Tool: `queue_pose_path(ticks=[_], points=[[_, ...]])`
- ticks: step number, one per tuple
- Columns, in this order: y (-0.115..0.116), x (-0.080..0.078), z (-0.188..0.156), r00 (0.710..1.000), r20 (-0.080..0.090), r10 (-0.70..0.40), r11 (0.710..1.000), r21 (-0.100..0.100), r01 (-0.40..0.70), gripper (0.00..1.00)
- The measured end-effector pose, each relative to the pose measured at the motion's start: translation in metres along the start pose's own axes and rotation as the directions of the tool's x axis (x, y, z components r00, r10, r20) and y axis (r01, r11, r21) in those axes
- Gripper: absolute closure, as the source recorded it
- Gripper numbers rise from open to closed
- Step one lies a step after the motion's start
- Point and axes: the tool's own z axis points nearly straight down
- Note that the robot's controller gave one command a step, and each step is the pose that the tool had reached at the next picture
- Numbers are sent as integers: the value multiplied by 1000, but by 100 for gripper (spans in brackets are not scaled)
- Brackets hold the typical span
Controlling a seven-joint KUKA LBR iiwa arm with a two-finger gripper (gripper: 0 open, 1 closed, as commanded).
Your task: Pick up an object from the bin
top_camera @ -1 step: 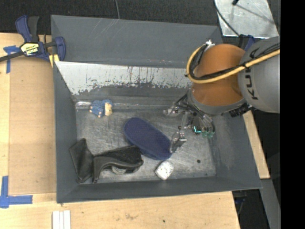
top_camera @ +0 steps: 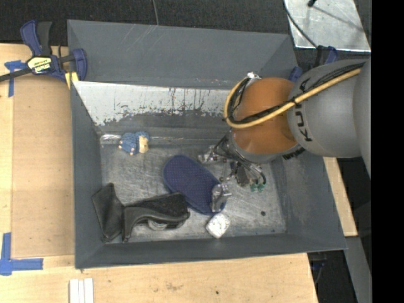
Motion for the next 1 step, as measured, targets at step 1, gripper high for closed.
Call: queue_pose_path(ticks=[1], points=[[0,2,1,1000,-10,0,1000,-1,0,100]])
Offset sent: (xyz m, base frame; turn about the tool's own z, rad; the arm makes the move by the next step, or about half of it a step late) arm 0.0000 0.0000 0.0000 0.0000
